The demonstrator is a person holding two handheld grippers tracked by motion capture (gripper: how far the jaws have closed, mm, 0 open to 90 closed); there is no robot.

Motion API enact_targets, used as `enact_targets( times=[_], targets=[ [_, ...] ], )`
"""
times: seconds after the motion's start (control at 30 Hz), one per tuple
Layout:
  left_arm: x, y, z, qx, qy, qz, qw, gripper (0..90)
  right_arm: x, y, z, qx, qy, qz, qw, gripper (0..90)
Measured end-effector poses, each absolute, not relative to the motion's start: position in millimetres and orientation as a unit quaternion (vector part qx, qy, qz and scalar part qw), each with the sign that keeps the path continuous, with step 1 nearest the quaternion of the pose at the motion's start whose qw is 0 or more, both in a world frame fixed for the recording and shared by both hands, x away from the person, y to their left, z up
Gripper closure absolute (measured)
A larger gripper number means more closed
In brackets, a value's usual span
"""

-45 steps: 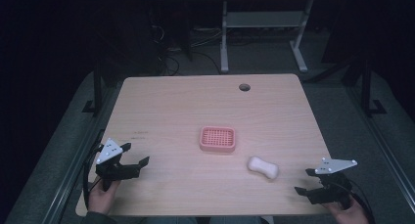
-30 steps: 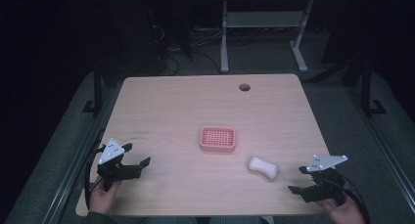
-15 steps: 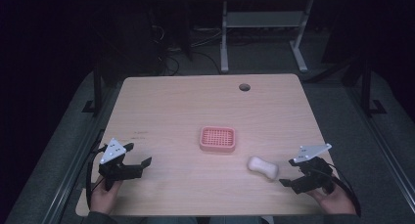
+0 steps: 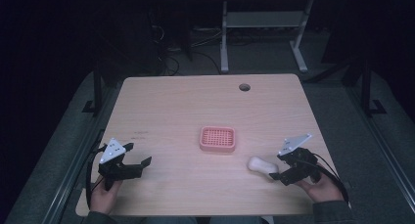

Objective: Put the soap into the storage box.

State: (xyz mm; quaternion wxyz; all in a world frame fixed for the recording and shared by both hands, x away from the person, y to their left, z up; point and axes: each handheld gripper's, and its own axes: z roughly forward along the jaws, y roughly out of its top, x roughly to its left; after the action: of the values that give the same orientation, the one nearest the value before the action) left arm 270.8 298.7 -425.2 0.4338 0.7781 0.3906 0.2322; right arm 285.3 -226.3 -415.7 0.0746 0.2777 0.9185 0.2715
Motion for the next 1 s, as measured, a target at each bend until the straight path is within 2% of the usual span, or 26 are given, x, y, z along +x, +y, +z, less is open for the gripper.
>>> enact_targets(
  times=[0.6, 1.0],
  targets=[
    [271.4, 299.8, -424.8, 0.777, 0.391, 0.231, 0.435, 14.5, 308.8, -195.9, -424.5, 0.247, 0.943, 0.215, 0.062, 28.9],
    [271.5, 300.2, -424.7, 0.777, 0.391, 0.231, 0.436, 14.6, 318.3, -180.7, -438.3, 0.232, 0.956, 0.177, 0.043, 35.8]
  ],
)
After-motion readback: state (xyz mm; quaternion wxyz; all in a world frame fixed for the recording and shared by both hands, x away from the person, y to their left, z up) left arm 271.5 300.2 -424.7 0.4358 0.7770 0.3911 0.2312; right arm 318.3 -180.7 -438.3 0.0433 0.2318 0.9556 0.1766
